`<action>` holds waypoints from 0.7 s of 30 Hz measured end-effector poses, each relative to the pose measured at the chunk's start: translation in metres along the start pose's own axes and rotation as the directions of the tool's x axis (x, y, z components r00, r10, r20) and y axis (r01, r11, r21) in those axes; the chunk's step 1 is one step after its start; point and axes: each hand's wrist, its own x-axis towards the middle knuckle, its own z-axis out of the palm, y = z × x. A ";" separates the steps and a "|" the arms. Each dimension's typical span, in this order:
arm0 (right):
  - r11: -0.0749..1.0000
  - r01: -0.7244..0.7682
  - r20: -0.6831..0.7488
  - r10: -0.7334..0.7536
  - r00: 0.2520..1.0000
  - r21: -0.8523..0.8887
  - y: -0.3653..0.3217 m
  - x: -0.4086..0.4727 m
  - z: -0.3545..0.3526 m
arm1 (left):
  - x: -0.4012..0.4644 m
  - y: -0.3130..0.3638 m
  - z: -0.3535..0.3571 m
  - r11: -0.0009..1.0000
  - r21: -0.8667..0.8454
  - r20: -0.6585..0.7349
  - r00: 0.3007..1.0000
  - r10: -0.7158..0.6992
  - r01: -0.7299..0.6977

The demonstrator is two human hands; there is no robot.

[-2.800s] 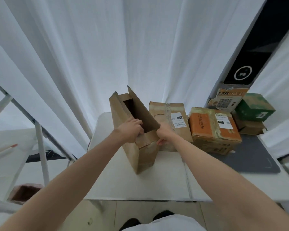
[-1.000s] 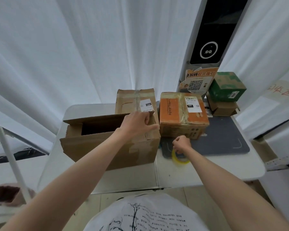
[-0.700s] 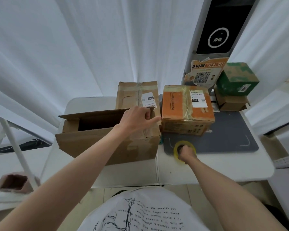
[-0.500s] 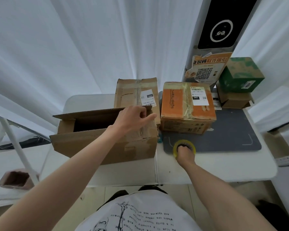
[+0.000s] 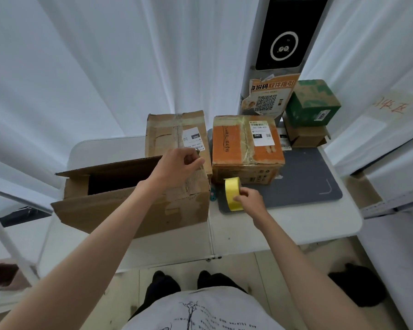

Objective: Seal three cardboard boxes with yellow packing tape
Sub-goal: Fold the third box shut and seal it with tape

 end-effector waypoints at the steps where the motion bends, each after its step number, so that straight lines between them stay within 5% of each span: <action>1: 0.998 0.009 -0.001 -0.009 1.000 0.056 -0.006 -0.007 -0.002 | 0.000 0.003 0.000 1.000 -0.010 0.018 1.000 0.015 -0.015; 9: 0.920 0.184 -0.136 -0.144 0.980 0.345 -0.037 -0.060 0.012 | 0.009 0.030 0.003 0.999 0.005 0.036 0.998 0.043 -0.043; 16: 0.888 0.385 -0.210 -0.338 0.917 0.253 -0.041 -0.080 0.033 | 0.031 0.034 -0.007 0.950 -0.204 0.102 0.970 -0.220 0.237; 21: 0.861 0.489 -0.197 -0.459 0.866 0.142 -0.049 -0.090 0.035 | 0.042 0.041 -0.024 0.931 -0.233 0.212 0.949 -0.235 0.283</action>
